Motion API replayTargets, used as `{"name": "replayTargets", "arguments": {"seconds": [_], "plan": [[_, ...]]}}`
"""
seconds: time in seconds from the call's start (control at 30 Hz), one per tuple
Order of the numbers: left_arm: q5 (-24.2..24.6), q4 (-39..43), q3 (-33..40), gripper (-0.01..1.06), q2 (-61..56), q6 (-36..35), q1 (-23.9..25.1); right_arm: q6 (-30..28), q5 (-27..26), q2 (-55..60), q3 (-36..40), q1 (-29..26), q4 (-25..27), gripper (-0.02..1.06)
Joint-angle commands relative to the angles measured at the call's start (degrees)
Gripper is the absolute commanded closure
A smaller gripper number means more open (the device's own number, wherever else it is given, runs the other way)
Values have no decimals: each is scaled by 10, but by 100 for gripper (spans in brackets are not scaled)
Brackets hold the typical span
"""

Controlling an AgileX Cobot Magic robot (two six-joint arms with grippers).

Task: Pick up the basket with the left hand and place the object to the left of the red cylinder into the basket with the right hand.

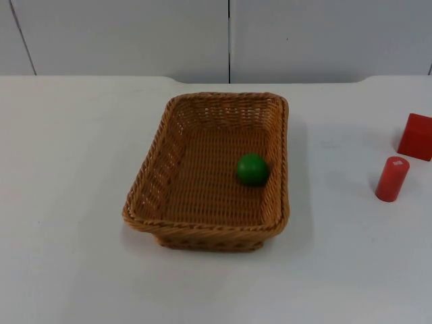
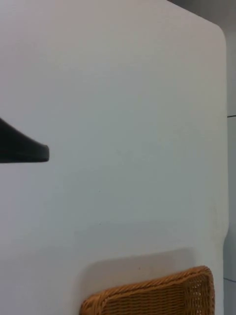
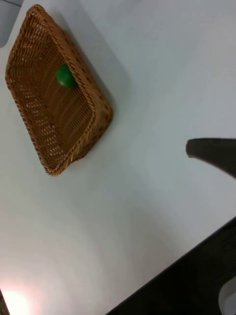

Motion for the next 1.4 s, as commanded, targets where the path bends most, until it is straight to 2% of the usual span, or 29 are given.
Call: {"name": "replayTargets", "arguments": {"seconds": [0.0, 0.03, 0.07, 0.1, 0.13, 0.17, 0.7, 0.87, 1.0, 1.03, 1.2, 1.23, 1.33, 1.37], "plan": [[-7, 3, 2, 13, -2, 0, 1, -6, -3, -2, 3, 2, 1, 24], [-7, 3, 2, 7, -2, 0, 1, -6, -3, -2, 3, 2, 1, 17], [-7, 3, 2, 7, -2, 0, 1, -6, -3, -2, 3, 2, 1, 17], [-7, 3, 2, 1, -2, 0, 1, -6, -3, -2, 3, 2, 1, 10], [-7, 3, 2, 0, -2, 0, 1, -6, -3, -2, 3, 2, 1, 1], [-7, 3, 2, 0, -2, 0, 1, -6, -3, -2, 3, 2, 1, -1], [-7, 3, 2, 0, -2, 0, 1, -3, -4, -2, 3, 2, 1, -1], [-7, 3, 2, 0, -2, 0, 1, -3, -4, -2, 3, -15, 2, -1], [-7, 3, 2, 0, -2, 0, 1, -4, -4, -2, 3, -89, 2, -1], [-7, 3, 2, 0, -2, 0, 1, -4, -4, -2, 3, -89, 2, -1], [-7, 3, 2, 0, -2, 0, 1, -4, -4, -2, 3, -226, 2, -1], [-7, 3, 2, 0, -2, 0, 1, -4, -4, -2, 3, -226, 2, -1], [-7, 3, 2, 0, -2, 0, 1, -4, -4, -2, 3, -323, 2, -1], [-7, 3, 2, 0, -2, 0, 1, -4, -4, -2, 3, -331, 2, -1]]}}
